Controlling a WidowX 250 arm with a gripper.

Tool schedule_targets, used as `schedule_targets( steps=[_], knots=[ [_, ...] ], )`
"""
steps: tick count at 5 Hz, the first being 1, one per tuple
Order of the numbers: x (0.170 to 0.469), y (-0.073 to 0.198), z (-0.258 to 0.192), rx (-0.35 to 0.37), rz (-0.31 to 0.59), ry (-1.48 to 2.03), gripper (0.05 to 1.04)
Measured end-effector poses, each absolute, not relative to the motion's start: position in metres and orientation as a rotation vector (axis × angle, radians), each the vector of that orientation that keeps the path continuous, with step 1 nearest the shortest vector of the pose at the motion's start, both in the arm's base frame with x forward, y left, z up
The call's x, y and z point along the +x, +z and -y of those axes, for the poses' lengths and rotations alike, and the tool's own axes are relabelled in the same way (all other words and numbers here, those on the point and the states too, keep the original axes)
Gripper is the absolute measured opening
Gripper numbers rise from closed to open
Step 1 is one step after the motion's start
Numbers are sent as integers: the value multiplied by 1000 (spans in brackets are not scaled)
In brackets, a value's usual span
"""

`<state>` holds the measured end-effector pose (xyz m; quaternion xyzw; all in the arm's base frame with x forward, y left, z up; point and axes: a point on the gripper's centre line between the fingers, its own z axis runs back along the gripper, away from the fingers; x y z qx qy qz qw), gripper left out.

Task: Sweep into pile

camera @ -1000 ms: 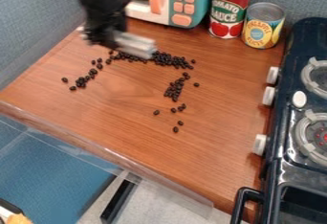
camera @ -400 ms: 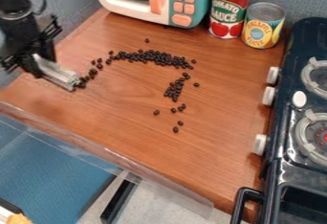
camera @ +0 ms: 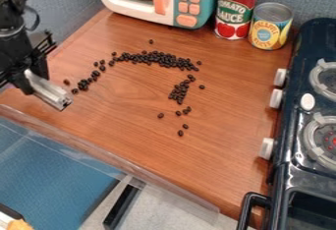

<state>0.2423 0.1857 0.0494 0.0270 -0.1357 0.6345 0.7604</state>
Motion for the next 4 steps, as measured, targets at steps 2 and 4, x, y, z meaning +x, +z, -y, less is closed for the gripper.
schedule_targets(
  steps=[2,4],
  knots=[
    [259,28,-167,107,313,1371,368],
    [275,18,-154,131,321,1379,368]
  ],
)
